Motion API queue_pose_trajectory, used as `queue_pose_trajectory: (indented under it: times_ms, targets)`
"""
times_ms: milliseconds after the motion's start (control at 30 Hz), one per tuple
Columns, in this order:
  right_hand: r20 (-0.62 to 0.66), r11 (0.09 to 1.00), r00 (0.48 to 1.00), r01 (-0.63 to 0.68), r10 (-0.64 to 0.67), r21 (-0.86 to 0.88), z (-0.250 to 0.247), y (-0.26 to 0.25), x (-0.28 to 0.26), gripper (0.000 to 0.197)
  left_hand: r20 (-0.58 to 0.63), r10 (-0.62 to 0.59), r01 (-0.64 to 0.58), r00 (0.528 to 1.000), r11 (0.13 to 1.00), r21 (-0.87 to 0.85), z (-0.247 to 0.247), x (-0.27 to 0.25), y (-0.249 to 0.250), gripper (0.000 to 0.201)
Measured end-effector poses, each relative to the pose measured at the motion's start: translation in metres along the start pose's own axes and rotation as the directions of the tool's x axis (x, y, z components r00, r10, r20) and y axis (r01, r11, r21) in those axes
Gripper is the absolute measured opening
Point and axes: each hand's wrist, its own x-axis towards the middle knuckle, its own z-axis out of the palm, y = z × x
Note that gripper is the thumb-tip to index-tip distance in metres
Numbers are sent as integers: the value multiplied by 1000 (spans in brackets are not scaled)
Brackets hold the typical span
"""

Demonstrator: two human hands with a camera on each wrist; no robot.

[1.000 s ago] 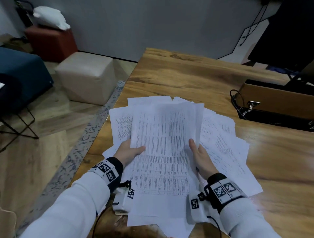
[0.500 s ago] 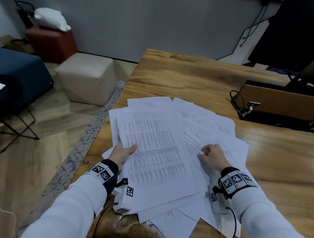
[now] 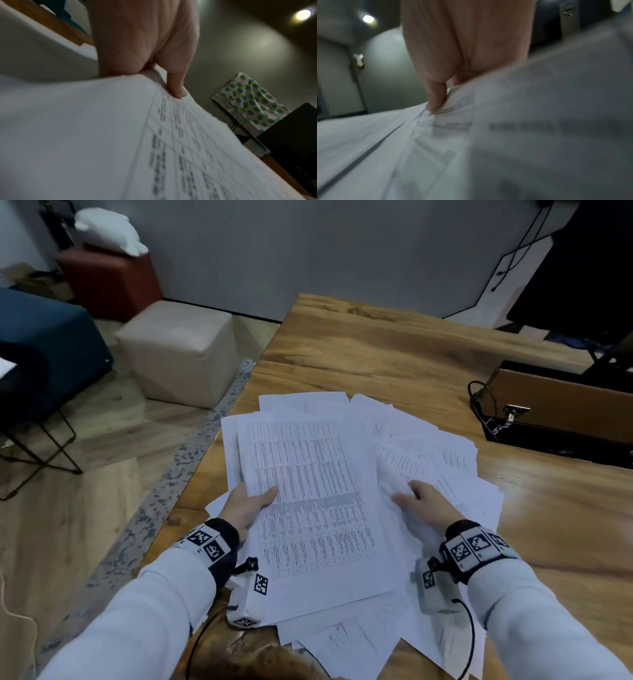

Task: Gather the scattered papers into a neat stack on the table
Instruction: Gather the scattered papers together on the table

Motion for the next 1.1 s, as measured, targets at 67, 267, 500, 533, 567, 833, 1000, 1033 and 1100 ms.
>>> queue_pose_trajectory:
  times_ms: [67,267,500,533,567,833,1000,1033,1100]
  targets:
    - [-86,966,996,-6,29,258,-2,3,-9,17,12,1,-1,1000,1000,-8,3,-1,0,45]
    - [-65,901,988,-100,140,422,51,-15,-41,21,85,19,-27,996,995,97,21,-7,-1,50]
    - [-311,943,903,-225,297,247,29,6,-39,42,68,54,-63,996,988,143,11,-7,11,44]
    - [-342,935,870,-321,355,152,22,13,-34,41,68,65,-75,996,985,154,9,-6,14,42]
    - [-333,912,851,-401,406,86,17,16,-30,47,64,73,-83,995,981,174,8,-5,17,40]
    - [-163,973,961,-209,223,100,22,-13,-2,22,138,176,-216,975,900,379,28,2,15,49]
    - [-48,829,976,-151,210,539,28,-31,-18,53,196,166,-213,967,943,255,37,-16,18,47]
    - [-56,837,972,-168,230,521,30,-30,-19,63,211,153,-201,965,952,231,37,-17,17,47]
    - [-20,827,978,-163,206,539,34,-26,-21,69,238,112,-161,965,967,199,36,-18,16,46]
